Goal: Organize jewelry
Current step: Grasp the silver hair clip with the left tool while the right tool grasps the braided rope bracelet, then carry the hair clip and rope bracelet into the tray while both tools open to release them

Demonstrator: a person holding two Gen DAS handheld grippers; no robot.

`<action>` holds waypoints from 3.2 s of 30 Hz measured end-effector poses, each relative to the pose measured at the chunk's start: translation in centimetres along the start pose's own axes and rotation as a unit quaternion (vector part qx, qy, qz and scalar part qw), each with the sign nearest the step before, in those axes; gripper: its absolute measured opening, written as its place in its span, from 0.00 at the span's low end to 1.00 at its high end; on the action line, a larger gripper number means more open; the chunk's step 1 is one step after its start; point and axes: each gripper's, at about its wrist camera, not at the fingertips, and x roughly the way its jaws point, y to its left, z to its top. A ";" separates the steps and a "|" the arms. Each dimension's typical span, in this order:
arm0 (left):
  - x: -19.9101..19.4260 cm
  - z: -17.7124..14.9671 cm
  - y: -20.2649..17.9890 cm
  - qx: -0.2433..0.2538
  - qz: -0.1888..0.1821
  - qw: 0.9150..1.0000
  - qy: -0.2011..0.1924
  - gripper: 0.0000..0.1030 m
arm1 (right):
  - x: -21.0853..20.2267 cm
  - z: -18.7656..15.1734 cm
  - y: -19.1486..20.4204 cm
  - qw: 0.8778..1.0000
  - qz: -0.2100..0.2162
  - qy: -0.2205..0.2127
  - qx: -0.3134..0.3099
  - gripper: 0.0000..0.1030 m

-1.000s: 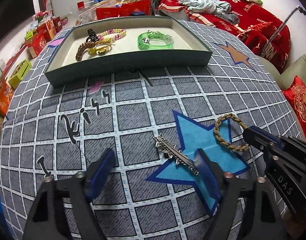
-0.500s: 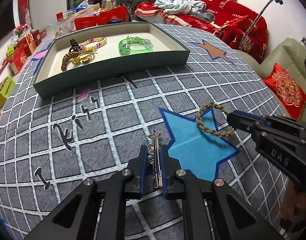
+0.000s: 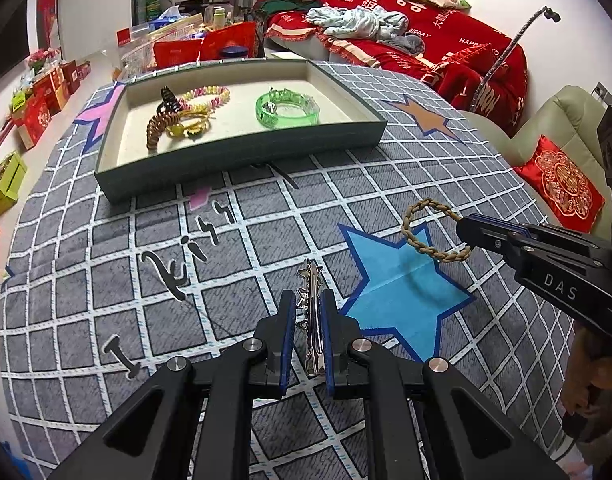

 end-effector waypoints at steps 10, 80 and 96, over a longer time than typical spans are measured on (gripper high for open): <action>-1.3 1.0 1.0 0.006 -0.002 1.000 -0.020 0.29 | -0.6 1.6 1.3 1.000 0.006 -0.007 0.000 0.07; 8.9 16.6 8.0 0.007 0.120 0.992 -0.038 0.30 | 14.4 16.4 -0.7 0.995 0.009 0.021 0.098 0.08; 6.4 15.8 8.6 -0.018 0.137 0.988 -0.074 0.30 | 11.8 16.0 0.6 0.995 0.043 -0.001 0.093 0.62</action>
